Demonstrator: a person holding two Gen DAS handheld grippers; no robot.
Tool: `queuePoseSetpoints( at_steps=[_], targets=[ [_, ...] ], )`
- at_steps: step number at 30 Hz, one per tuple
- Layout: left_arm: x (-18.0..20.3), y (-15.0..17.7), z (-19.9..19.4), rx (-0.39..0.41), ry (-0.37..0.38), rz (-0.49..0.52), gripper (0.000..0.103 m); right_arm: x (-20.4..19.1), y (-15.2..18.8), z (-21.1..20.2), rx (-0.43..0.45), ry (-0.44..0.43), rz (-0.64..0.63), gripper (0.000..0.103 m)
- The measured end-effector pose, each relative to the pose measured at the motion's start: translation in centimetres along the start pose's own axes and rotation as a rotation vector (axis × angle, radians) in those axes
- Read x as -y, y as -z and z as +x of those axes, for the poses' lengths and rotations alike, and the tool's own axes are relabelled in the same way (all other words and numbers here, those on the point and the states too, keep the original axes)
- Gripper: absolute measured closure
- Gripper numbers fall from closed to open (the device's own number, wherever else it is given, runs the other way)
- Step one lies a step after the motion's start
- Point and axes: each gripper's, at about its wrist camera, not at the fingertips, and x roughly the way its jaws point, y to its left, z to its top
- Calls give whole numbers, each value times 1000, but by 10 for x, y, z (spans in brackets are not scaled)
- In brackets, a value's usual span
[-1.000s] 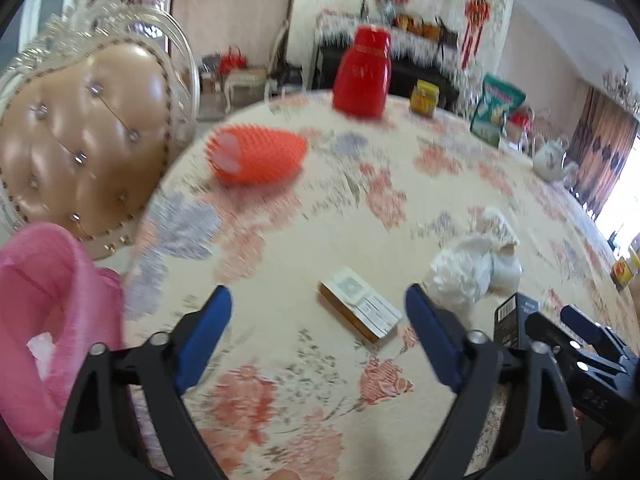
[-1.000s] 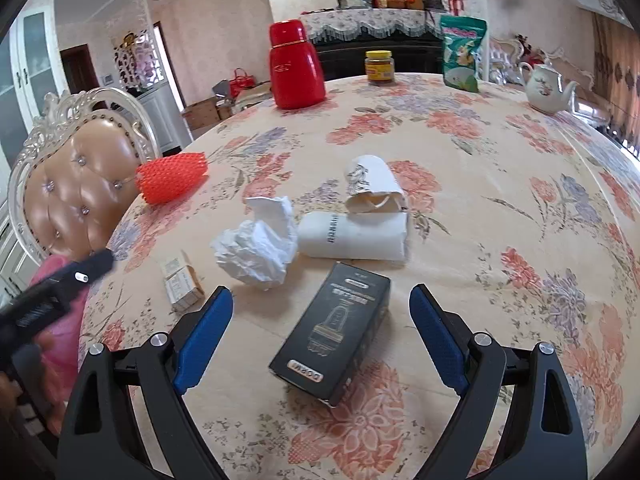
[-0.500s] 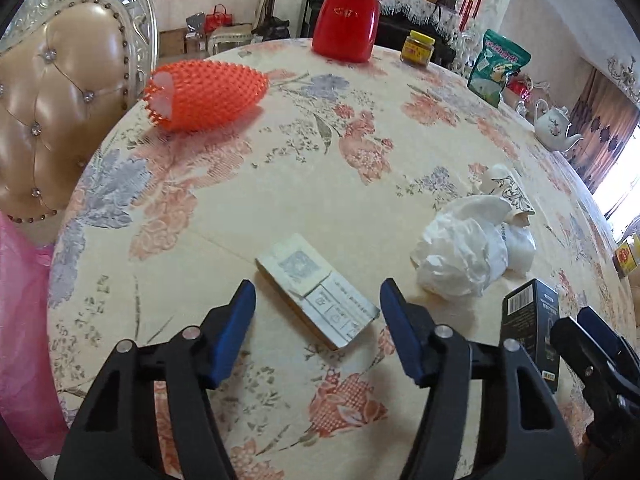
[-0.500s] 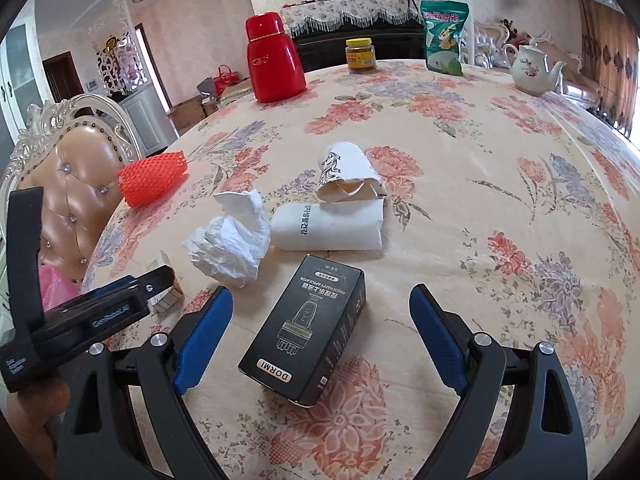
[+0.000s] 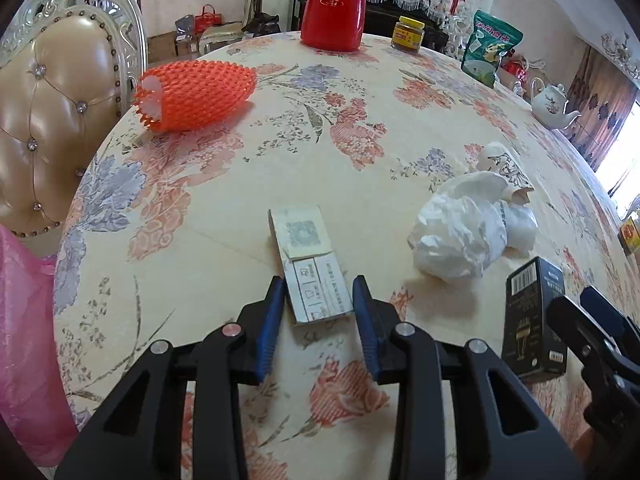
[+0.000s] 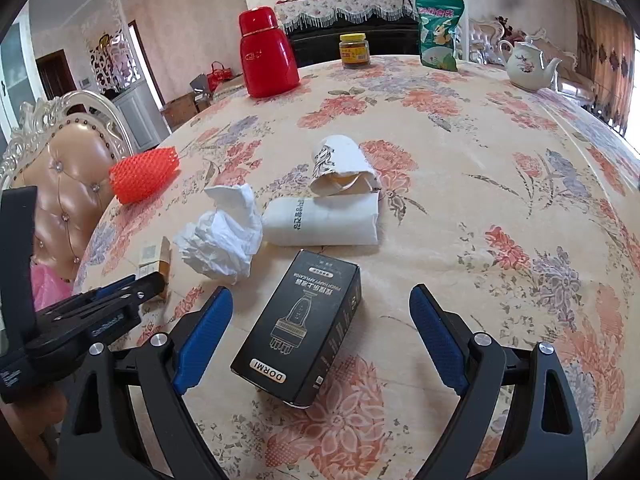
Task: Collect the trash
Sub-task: 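Grasp the small cardboard box with the left gripper while the right gripper grasps the black DORMI box, then carry both boxes over the pink wastebasket and open both grippers to drop them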
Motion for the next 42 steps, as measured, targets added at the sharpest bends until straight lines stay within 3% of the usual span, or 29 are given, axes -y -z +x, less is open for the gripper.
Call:
queuePoseSetpoints(
  at_steps=[4, 12, 18, 34, 42],
  targets=[
    [-7, 8, -9, 5, 25, 2, 69, -5, 2, 4, -20, 6, -20, 22],
    [-15, 17, -35, 34, 27, 25, 69, -12, 8, 15, -70, 20, -61, 43],
    [-22, 25, -34, 7, 30, 7, 69, -11, 9, 13, -71, -3, -80, 63],
    [-21, 29, -20, -31, -21, 17, 69, -23, 8, -6, -2, -60, -126, 64],
    [-25, 30, -40, 11, -7, 18, 71, -29, 7, -14, 26, -83, -140, 64]
  ],
)
